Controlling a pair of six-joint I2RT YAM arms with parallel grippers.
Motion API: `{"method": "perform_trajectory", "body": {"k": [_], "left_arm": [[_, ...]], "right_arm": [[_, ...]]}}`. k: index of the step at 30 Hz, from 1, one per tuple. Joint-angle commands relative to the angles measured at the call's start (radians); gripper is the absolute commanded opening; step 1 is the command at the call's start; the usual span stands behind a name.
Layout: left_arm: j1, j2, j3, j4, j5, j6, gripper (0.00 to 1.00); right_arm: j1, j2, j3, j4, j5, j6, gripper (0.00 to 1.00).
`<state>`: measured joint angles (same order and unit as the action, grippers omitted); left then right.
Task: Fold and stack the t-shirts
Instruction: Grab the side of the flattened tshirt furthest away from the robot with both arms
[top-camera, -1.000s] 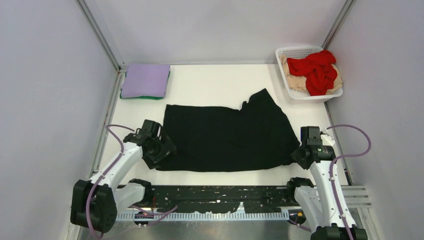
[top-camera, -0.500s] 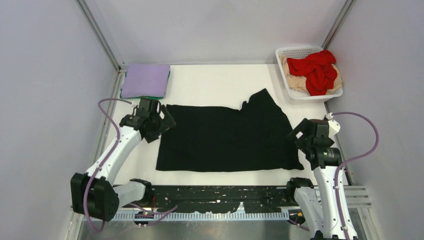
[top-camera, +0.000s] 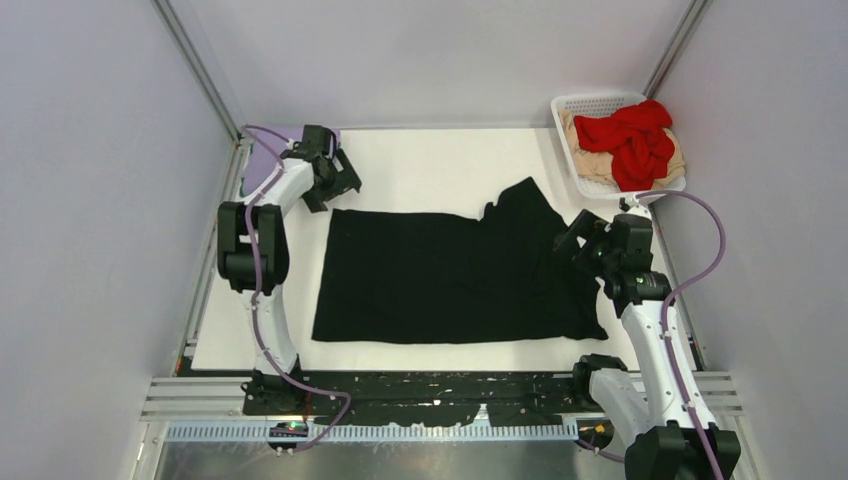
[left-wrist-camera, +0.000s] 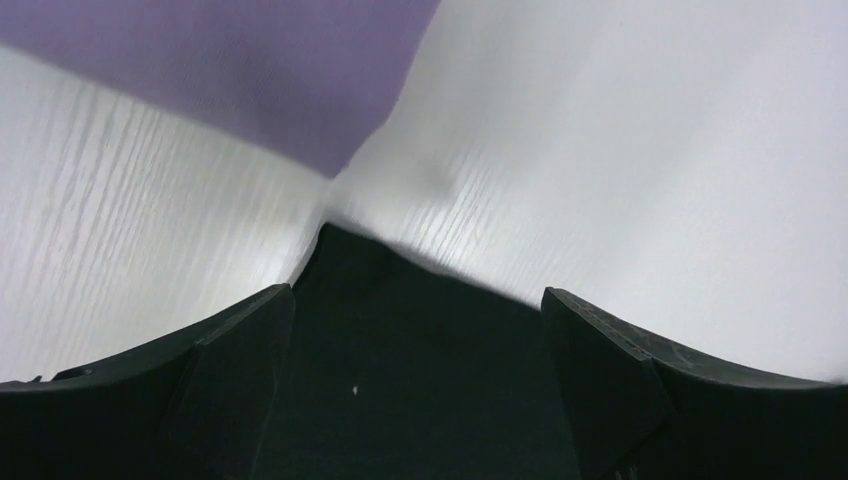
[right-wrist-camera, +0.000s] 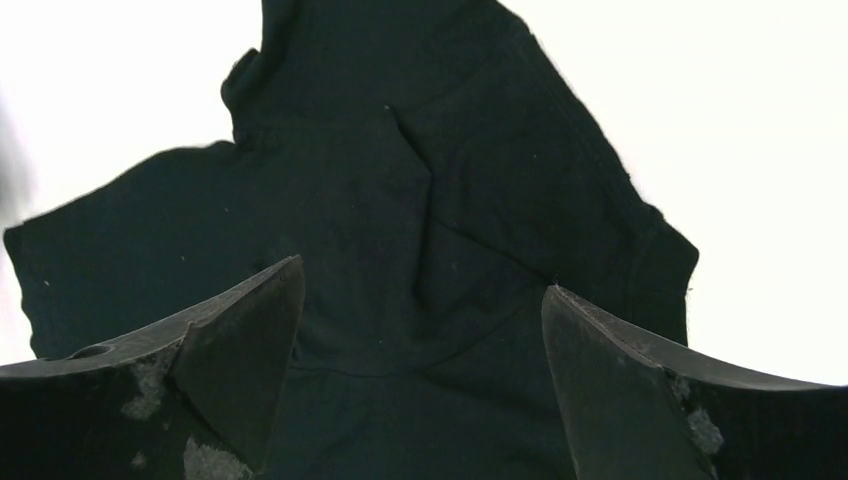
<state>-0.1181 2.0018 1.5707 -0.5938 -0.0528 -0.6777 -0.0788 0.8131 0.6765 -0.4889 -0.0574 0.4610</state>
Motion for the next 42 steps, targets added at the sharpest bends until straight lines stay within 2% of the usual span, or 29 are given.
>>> {"method": "perform_trajectory", "body": {"k": [1, 17, 20, 23, 26, 31, 36, 38, 42], "left_arm": [[0.008, 0.099, 0.154, -0.083, -0.015, 0.051, 0.99], [0.005, 0.179, 0.152, -0.114, 0.139, 0.041, 0.99], [0.000, 0.181, 0.157, -0.128, 0.140, 0.047, 0.94], [-0.008, 0.178, 0.150, -0.148, 0.155, 0.058, 0.81], [-0.015, 0.160, 0.121, -0.128, 0.147, 0.059, 0.63], [-0.016, 0.165, 0.134, -0.146, 0.115, 0.066, 0.44], [-0.016, 0.191, 0.188, -0.189, 0.098, 0.071, 0.37], [-0.019, 0.197, 0.199, -0.201, 0.091, 0.074, 0.30], [-0.027, 0.197, 0.208, -0.216, 0.071, 0.078, 0.07]], "right_arm": [[0.000, 0.021, 0.001, 0.058, -0.051, -0.046, 0.95], [0.000, 0.023, 0.004, 0.037, -0.012, -0.063, 0.95], [-0.001, 0.013, 0.002, 0.032, -0.008, -0.067, 0.95], [-0.001, 0.005, -0.001, 0.030, -0.006, -0.069, 0.95], [0.000, 0.002, -0.002, 0.029, -0.006, -0.073, 0.95], [0.001, 0.000, -0.004, 0.025, -0.015, -0.077, 0.96], [0.000, -0.005, -0.012, 0.024, -0.010, -0.077, 0.95], [0.001, -0.006, -0.013, 0.024, -0.003, -0.078, 0.96], [0.000, 0.011, -0.010, 0.039, -0.005, -0.082, 0.95]]}}
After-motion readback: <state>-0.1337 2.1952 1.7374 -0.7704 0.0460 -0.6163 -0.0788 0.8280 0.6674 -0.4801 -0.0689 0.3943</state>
